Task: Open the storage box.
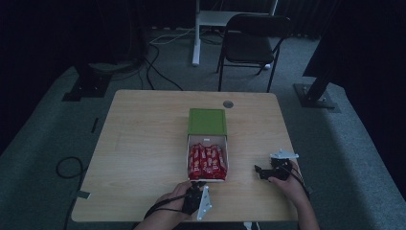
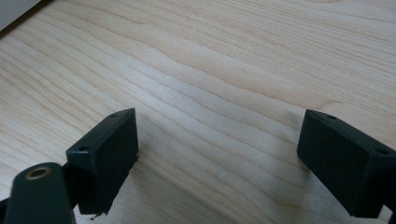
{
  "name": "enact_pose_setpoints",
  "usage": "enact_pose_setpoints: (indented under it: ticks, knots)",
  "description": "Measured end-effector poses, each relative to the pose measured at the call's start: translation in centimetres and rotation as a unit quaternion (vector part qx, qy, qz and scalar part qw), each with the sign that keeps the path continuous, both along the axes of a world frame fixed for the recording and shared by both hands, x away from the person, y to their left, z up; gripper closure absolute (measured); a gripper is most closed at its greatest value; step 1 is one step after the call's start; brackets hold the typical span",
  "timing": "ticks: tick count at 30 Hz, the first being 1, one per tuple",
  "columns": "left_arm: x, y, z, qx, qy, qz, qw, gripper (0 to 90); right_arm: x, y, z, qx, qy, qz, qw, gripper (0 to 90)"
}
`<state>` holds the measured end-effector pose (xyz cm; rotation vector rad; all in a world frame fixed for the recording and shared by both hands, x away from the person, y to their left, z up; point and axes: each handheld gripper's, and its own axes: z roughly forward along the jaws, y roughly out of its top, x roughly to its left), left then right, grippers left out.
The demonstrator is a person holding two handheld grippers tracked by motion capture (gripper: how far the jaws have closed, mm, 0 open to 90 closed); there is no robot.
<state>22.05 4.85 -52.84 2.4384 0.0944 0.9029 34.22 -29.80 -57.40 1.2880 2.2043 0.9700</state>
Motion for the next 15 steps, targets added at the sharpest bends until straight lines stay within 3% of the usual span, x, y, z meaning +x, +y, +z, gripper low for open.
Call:
enact_pose_setpoints:
  ticks: [7, 15]
  knots:
    - [-0.1, 1.4, -0.4, -0.007, 0.016, 0.018, 0.9997, 66.7, 0.0, 0.0, 0.0, 0.001, 0.000, 0.000, 1.0000, 12.1]
    - [0.3, 3.6, -1.0, -0.031, 0.048, 0.052, 0.9970, 66.7, 0.0, 0.0, 0.0, 0.000, -0.001, 0.000, 1.0000, 12.1]
